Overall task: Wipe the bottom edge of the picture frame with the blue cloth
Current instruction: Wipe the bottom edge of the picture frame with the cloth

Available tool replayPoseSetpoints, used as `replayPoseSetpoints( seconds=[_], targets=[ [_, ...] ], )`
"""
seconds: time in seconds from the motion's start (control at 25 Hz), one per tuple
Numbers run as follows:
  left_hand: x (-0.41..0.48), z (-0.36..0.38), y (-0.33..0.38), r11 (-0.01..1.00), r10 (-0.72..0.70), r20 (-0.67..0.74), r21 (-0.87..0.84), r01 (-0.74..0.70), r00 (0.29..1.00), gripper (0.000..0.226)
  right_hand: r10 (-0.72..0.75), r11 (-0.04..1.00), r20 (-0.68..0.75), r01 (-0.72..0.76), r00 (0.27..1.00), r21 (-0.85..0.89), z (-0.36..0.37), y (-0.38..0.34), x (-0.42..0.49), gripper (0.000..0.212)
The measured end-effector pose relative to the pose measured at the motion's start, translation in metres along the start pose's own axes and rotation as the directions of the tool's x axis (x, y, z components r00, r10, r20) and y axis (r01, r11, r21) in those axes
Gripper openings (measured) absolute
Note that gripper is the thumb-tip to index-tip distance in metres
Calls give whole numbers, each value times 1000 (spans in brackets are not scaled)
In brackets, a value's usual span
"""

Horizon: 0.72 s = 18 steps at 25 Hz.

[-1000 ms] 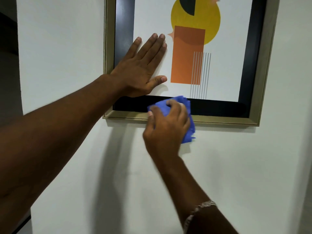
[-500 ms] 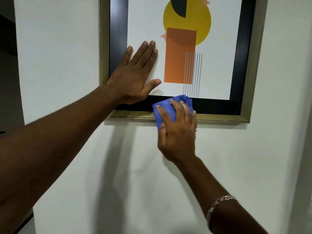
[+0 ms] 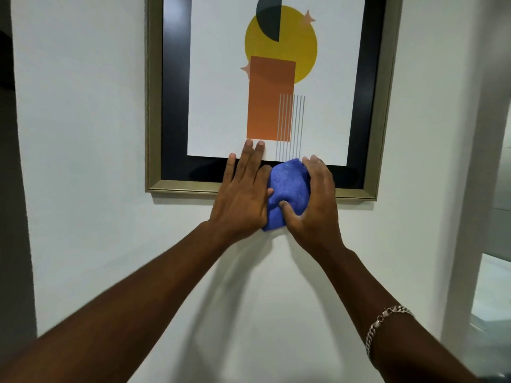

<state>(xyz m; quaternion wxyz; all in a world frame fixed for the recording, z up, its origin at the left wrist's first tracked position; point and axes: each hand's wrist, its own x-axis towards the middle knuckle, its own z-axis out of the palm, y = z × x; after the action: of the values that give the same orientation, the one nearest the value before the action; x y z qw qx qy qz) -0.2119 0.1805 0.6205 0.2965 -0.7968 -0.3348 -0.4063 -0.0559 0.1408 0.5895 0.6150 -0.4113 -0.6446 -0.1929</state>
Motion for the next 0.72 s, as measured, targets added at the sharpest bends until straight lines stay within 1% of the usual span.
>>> replayPoseSetpoints(
  seconds=[0.16, 0.24, 0.28, 0.36, 0.44, 0.48, 0.6, 0.68, 0.72],
  targets=[
    [5, -8, 21, 994, -45, -55, -105, 39, 997, 36, 130, 989, 62, -134, 990, 65, -16, 7, -1, 87],
    [2, -12, 35, 979, -59, -88, -197, 40, 994, 30, 141, 983, 48, -146, 989, 115, -26, 8, -3, 88],
    [0, -12, 44, 965, -67, -106, -260, 38, 992, 31, 139, 979, 25, -141, 990, 145, -32, 9, -5, 87],
    [-7, -12, 59, 907, -94, -145, -420, 25, 985, 35, 170, 959, -5, -164, 985, 230, -44, 10, -14, 82],
    [-14, -6, 76, 828, -157, -149, -559, 47, 976, 25, 259, 915, 16, -250, 966, 316, -59, 15, -33, 73],
    [-19, 0, 86, 797, -186, -140, -600, 66, 973, 21, 314, 886, 37, -307, 949, 347, -67, 20, -44, 68],
    [-42, 32, 122, 719, -246, -80, -684, 126, 966, 23, 479, 775, 117, -481, 870, 410, -89, 44, -91, 49],
    [-66, 58, 151, 645, -286, 30, -733, 215, 958, 23, 565, 730, 125, -564, 816, 386, -104, 63, -129, 38],
    [-83, 75, 167, 595, -311, 106, -753, 281, 944, 23, 607, 716, 129, -610, 784, 340, -111, 76, -154, 35]
  ],
)
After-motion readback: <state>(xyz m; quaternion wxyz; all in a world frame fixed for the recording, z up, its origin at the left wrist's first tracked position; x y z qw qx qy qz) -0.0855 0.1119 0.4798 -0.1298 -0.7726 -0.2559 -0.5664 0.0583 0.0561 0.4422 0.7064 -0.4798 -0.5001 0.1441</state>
